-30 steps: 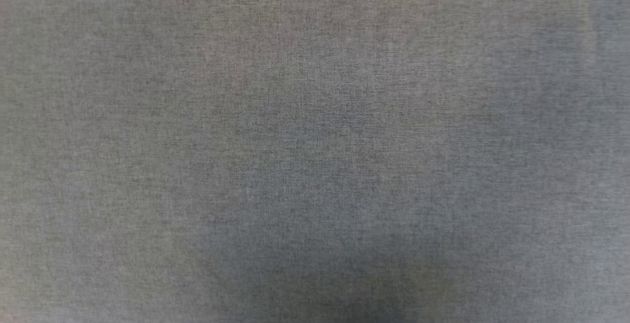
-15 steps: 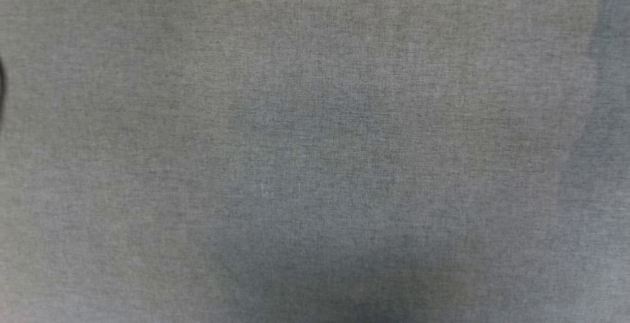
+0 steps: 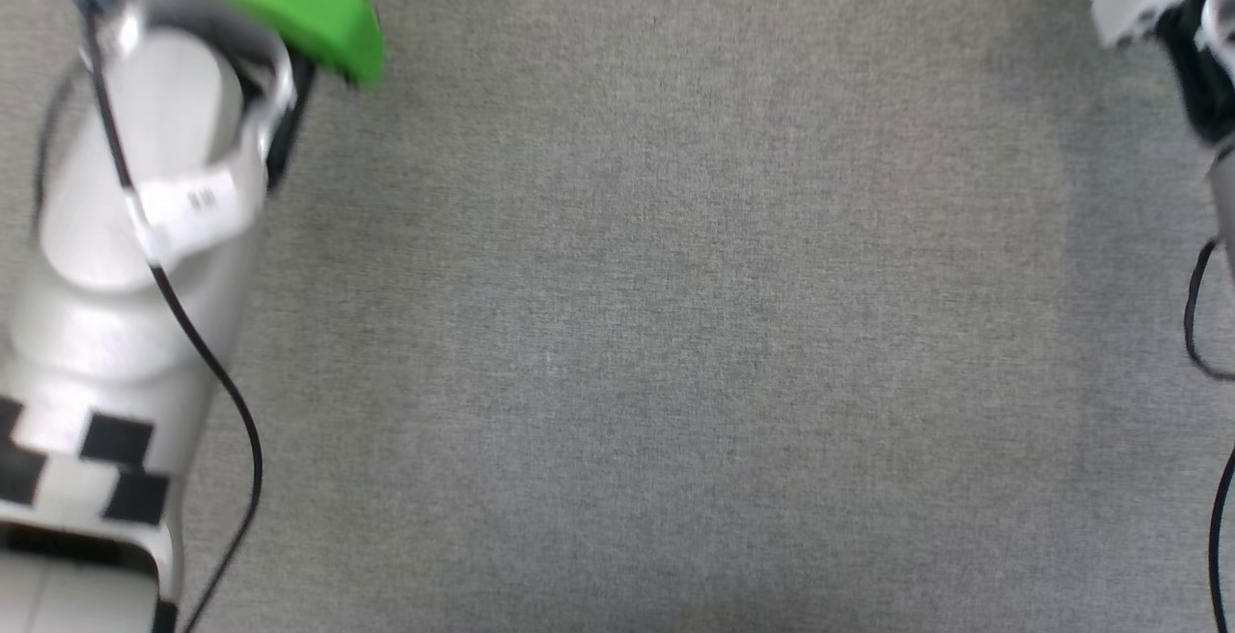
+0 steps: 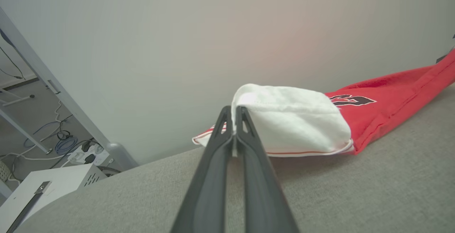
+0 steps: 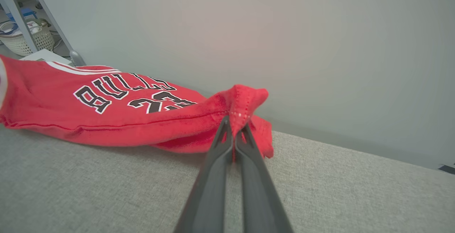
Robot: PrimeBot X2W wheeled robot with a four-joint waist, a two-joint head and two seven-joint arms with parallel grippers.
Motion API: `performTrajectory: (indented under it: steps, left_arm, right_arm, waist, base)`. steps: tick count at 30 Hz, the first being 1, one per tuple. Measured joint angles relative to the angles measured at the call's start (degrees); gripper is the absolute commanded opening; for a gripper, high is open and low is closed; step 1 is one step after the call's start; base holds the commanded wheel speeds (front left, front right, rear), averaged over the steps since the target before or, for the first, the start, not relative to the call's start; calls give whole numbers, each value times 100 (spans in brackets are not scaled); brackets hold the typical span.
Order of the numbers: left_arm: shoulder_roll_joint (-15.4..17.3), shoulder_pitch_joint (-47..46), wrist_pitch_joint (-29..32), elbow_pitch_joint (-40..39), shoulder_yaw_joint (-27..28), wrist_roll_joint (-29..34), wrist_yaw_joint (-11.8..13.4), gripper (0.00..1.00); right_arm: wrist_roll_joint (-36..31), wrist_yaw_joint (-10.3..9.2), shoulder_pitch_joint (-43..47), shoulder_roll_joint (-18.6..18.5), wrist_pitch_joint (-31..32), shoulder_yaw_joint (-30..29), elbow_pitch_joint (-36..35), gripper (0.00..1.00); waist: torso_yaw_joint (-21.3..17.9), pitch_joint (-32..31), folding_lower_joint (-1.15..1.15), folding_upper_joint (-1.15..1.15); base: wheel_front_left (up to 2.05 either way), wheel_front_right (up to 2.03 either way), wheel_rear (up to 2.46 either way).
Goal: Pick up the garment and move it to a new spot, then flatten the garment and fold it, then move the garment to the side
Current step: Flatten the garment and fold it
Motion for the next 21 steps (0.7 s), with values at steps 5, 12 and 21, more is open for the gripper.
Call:
performTrajectory:
  steps: [5,12,21]
  left_arm:
    - [-11,982,0,27,-46,-142,0,0]
    - [31,2164,12,-5,-109,-322,-14,0]
    - [509,3420,606,-408,-522,-470,-156,0]
  right_arm:
    - [449,0,793,-129,44,265,-22,0]
    - [1068,0,1747,-442,222,400,-23,0]
    - [1844,0,2990,-567,636,408,-125,0]
  waist:
    - [55,-434,0,0]
    - [154,-1036,0,0]
    - [277,-1840,0,0]
  base:
    - [0,0,0]
    - [0,0,0]
    - [0,0,0]
